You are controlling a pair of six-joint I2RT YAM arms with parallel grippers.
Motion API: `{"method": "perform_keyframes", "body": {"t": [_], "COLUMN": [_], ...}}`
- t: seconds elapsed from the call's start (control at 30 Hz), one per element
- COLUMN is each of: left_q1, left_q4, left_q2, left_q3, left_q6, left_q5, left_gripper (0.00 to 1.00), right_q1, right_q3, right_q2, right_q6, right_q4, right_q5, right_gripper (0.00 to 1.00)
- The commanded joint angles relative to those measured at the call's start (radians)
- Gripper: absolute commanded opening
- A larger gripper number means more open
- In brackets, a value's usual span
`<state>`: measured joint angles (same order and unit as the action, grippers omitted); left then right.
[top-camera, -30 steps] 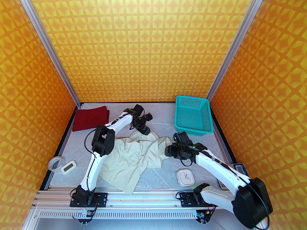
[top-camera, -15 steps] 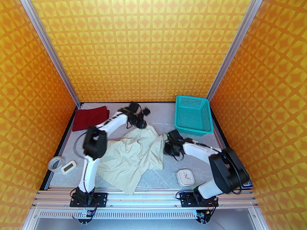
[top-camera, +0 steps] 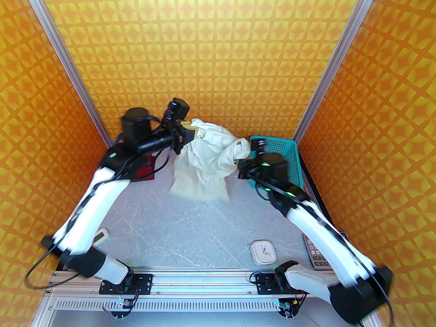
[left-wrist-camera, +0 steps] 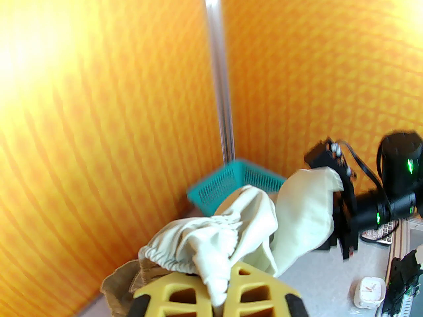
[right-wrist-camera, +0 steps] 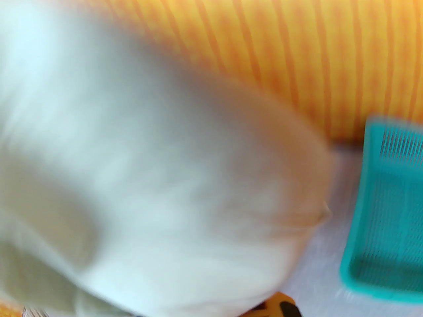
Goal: Fold and stack the mixed laundry pile
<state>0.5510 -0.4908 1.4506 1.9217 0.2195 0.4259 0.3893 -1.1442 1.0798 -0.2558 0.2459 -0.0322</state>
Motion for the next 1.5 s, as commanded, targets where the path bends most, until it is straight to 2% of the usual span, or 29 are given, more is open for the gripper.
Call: {"method": "perform_keyframes", "body": {"t": [0.0,0.1,0.13,0.2,0.3,0.4,0.63,0.77,0.87,1.0,1.2,1.33,1.47], "left_q1": [0.058,0.063,0.062,0.062,0.06,0.059,0.051,0.043,0.029,0.024,0.022,0.023,0.022], "left_q4": [0.016,-0.047,-0.066,-0.087,-0.081,-0.073,-0.109,-0.116,-0.106,-0.094,-0.086,-0.092,-0.098], "left_q2": [-0.124,-0.156,-0.154,-0.144,-0.124,-0.085,0.021,0.052,0.072,0.089,0.091,0.089,0.088], "left_q3": [-0.024,-0.007,-0.008,-0.021,-0.069,-0.107,-0.108,-0.123,-0.147,-0.169,-0.178,-0.179,-0.178], "left_q6": [0.129,0.14,0.147,0.149,0.135,0.108,0.067,0.051,0.039,0.025,0.028,0.03,0.025], "left_q5": [-0.072,-0.139,-0.162,-0.205,-0.236,-0.259,-0.324,-0.33,-0.331,-0.33,-0.329,-0.328,-0.329], "left_gripper": [0.0,0.0,0.0,0.0,0.0,0.0,0.0,0.0,0.0,0.0,0.0,0.0,0.0], "right_q1": [-0.004,-0.004,-0.004,-0.004,-0.004,-0.003,-0.013,-0.019,-0.019,-0.011,0.037,0.061,0.134], "right_q3": [-0.061,-0.131,-0.156,-0.179,-0.104,-0.008,0.06,0.113,0.193,0.335,0.494,0.528,0.507], "right_q2": [-0.108,-0.125,-0.116,-0.094,-0.093,-0.108,-0.124,-0.138,-0.148,-0.113,-0.016,0.164,0.363], "right_q6": [0.068,0.071,0.068,0.04,-0.02,-0.076,-0.117,-0.149,-0.175,-0.218,-0.079,0.012,0.121], "right_q4": [0.04,0.158,0.218,0.308,0.316,0.316,0.534,0.554,0.496,0.314,0.047,-0.224,-0.471], "right_q5": [0.011,0.056,0.059,0.045,-0.068,-0.105,0.101,0.051,-0.032,-0.206,-0.077,-0.074,-0.075], "right_gripper": [0.0,0.0,0.08,0.29,0.51,0.58,0.71,0.72,0.72,0.73,0.78,0.72,0.7]}}
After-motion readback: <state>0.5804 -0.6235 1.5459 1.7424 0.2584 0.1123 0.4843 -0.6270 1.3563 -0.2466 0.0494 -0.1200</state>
